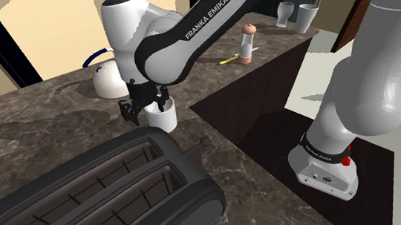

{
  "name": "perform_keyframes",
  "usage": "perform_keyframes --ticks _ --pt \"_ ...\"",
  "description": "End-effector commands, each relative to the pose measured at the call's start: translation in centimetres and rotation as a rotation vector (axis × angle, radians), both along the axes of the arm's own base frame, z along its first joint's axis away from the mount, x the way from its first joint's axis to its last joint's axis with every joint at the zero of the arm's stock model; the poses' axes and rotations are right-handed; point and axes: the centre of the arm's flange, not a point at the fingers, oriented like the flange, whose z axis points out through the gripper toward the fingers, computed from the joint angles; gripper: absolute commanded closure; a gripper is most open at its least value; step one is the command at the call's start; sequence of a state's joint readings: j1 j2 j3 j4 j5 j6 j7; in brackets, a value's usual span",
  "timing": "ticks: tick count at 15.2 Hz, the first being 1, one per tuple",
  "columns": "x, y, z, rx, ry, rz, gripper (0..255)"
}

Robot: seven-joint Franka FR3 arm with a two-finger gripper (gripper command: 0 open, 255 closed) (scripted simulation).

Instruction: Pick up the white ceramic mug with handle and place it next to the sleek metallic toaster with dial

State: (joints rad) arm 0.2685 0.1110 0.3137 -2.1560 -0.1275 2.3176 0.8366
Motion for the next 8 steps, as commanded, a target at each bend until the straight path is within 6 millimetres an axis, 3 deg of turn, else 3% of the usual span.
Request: perform_keyframes --ticks 1,5,8 --pt "0.0 0.0 0.0 0.0 0.0 0.0 0" --pt "-0.4 0.1 5.0 0.0 0.0 0.0 0" --pt "-0.4 0.1 5.0 0.0 0.0 0.0 0"
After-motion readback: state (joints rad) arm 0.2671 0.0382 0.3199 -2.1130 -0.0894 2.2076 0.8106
